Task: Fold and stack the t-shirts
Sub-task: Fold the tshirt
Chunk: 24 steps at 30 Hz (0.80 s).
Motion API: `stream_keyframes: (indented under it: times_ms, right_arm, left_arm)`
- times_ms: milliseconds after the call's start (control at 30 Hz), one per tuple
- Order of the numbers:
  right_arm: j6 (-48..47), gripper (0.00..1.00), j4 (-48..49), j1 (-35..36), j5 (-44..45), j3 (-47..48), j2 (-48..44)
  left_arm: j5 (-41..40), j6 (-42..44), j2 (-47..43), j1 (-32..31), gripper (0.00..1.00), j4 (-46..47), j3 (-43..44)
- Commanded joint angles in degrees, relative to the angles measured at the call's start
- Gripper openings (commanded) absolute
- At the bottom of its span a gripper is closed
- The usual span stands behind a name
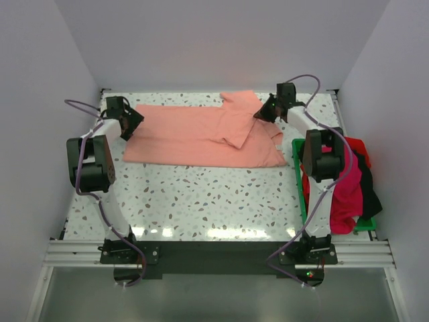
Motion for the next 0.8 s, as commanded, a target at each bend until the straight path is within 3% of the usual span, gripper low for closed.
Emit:
stream_keyframes:
  times_ms: [0, 133, 333, 433, 633, 767]
  right_arm:
    - [2.89, 0.0, 4.99, -0.41, -1.57, 2.58, 0.92]
    - [5.26, 0.0, 8.77, -0.5, -3.14, 1.7, 1.71]
    - [3.78, 0.48, 9.83, -0.5, -2.89, -1.27, -1.35]
    - [1.32, 0.61, 7.48, -0.41, 0.44, -4.17, -6.0]
    - [-1.23, 0.62, 6.4, 0.55, 6.77, -19.52, -18.21]
    - [-2.38, 0.62, 7.73, 2.83, 9.24, -27.03, -20.7]
  left_arm:
    - [0.55, 1.59, -2.92, -0.1, 0.78, 5.21, -0.73]
    - [-0.51, 1.07, -4.76, -0.01, 0.78, 4.78, -3.71]
    - [-0.78, -0.43, -8.36, -0.01, 0.76, 6.18, -10.12]
    - [-0.51, -0.78, -10.12, -0.19, 0.74, 6.8, -12.68]
    - [-1.21, -1.92, -12.59, -0.98, 0.71, 7.24, -16.46]
    - [-2.7, -4.03, -11.89, -2.47, 0.7, 5.14, -17.43]
